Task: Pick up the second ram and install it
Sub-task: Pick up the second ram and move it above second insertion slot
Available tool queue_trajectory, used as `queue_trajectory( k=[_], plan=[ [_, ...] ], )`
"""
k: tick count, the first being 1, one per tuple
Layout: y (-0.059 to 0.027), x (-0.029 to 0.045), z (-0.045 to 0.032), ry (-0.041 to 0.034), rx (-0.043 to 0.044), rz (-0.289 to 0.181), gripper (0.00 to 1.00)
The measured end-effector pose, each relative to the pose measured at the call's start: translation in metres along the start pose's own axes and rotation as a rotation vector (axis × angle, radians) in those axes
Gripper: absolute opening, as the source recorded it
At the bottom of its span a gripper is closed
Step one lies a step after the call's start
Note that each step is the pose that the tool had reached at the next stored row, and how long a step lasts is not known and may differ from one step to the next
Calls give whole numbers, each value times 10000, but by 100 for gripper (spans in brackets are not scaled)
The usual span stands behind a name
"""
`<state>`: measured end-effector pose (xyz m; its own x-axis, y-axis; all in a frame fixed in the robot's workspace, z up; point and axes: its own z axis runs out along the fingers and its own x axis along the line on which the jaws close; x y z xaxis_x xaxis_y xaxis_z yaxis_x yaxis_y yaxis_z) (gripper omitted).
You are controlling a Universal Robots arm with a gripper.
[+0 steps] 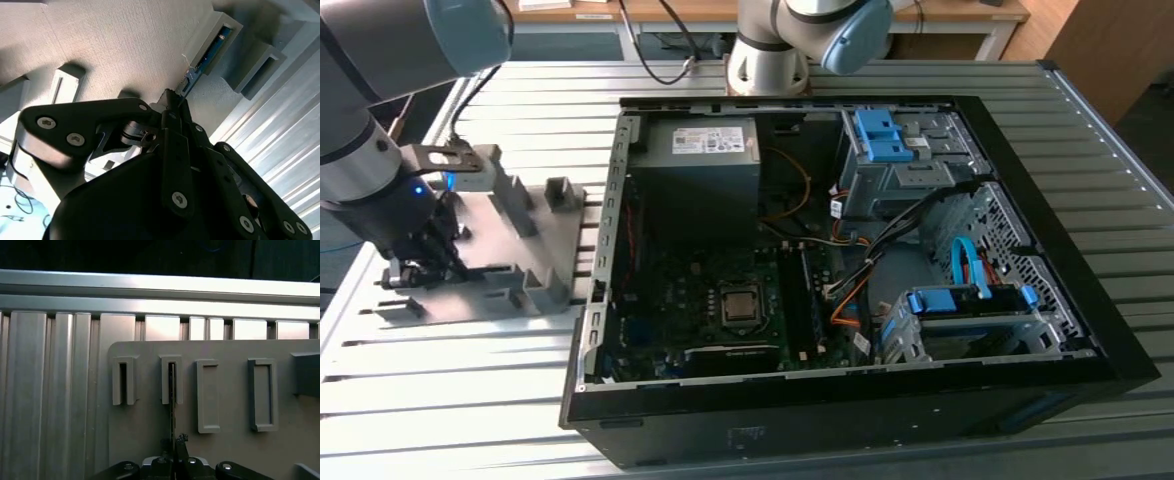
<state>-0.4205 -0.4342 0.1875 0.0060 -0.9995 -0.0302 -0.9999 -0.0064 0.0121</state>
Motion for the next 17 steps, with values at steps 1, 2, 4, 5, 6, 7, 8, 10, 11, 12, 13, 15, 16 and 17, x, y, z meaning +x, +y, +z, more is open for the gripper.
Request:
queue_trajectory(
  k=[1,2,4,5,6,7,8,10,11,12,13,15,16,17],
  plan=[
    [0,0,0,-2,5,173,14],
    [0,0,1,-4,10,348,14],
    [0,0,2,-8,19,659,14],
    [0,0,2,-9,22,754,14],
    [0,0,2,-9,23,781,14],
    [0,0,2,-10,24,793,14],
    [-1,0,2,-10,25,794,14],
    [-1,0,2,-10,25,797,14],
    [-1,0,2,-10,24,796,14],
    [-1,0,2,-10,24,779,14],
    [-1,0,2,-9,24,749,14],
    [-1,0,1,-27,20,705,14],
    [-1,0,1,-68,17,697,14],
    [-1,0,1,-100,17,688,14]
  ],
)
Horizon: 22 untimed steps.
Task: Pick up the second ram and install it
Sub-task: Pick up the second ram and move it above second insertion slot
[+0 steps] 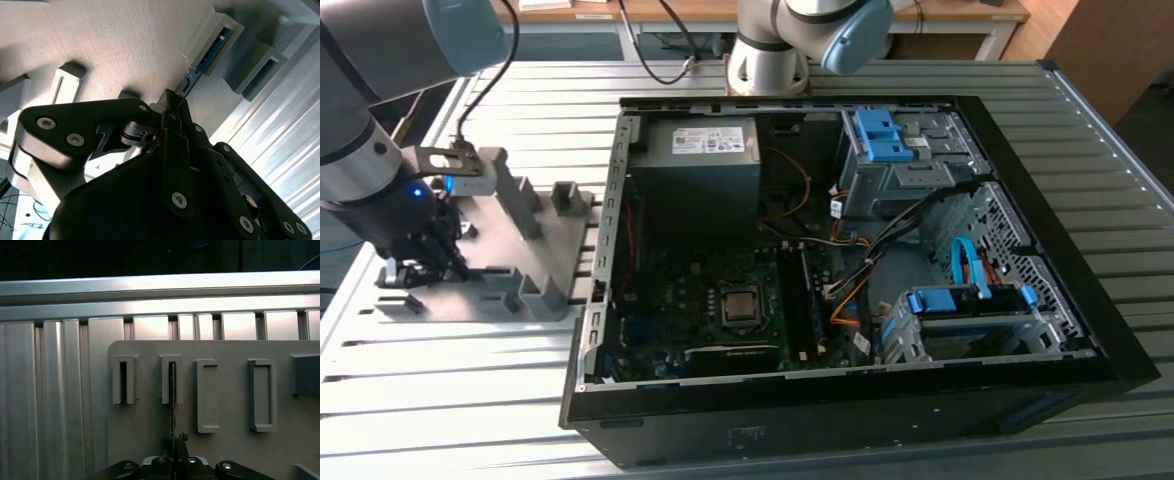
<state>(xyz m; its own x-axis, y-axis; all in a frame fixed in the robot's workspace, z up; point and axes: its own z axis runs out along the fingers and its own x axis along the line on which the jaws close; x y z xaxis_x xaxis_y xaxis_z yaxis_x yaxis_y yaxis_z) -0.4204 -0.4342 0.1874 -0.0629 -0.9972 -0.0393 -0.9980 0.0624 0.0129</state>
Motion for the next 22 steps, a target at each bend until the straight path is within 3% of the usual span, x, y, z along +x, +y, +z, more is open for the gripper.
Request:
queue_trajectory(
  k=[4,22],
  plan=[
    [0,-1,1,-31,-2,-50,14],
    [-1,0,-2,-1,-11,-308,14]
  ],
)
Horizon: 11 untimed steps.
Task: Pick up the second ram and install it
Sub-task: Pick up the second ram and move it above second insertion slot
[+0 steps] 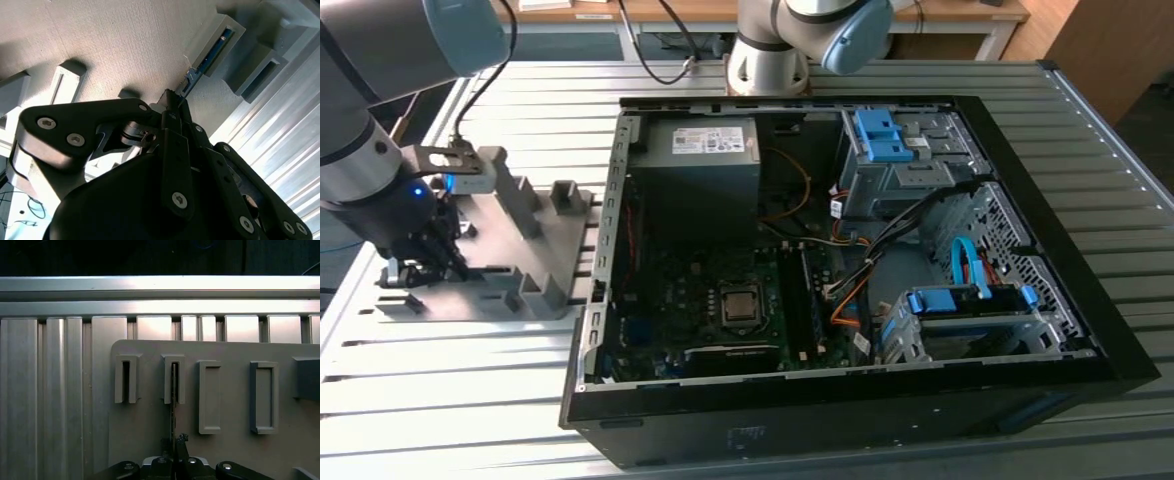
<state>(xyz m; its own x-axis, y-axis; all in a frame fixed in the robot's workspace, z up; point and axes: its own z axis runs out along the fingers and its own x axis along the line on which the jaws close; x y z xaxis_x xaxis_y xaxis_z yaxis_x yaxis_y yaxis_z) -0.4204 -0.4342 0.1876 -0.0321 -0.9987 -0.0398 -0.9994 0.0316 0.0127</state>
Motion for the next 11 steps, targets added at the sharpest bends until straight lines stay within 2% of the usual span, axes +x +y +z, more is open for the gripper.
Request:
queue_trajectory(
  k=[3,11],
  plan=[
    [1,-1,-36,-1,-1,0,14],
    [3,-9,-218,-1,-1,1,14]
  ],
)
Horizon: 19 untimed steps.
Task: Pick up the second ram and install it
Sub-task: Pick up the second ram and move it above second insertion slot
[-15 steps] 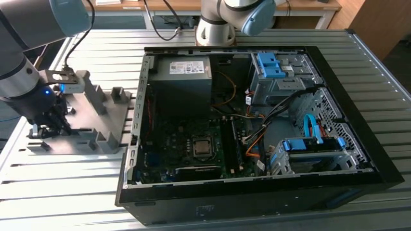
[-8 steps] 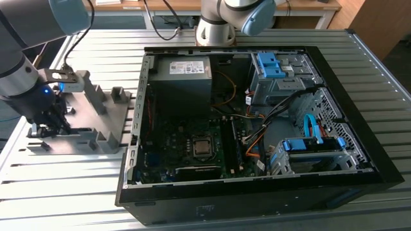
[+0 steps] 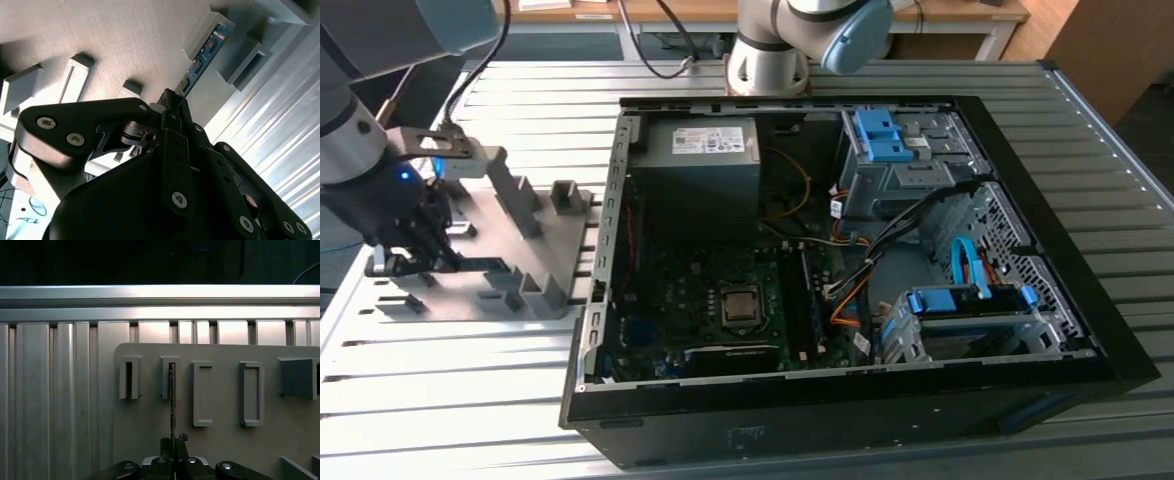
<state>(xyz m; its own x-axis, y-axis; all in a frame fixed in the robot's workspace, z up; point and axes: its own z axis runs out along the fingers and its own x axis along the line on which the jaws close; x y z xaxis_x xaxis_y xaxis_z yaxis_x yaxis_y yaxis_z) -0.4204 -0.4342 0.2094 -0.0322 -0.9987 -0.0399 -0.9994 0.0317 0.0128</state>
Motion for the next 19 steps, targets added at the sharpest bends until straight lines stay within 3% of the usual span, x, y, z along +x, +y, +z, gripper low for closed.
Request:
queue_trajectory(
  k=[11,19],
  plan=[
    [2,-6,-139,0,0,0,14],
    [2,-8,-197,-1,0,0,14]
  ],
)
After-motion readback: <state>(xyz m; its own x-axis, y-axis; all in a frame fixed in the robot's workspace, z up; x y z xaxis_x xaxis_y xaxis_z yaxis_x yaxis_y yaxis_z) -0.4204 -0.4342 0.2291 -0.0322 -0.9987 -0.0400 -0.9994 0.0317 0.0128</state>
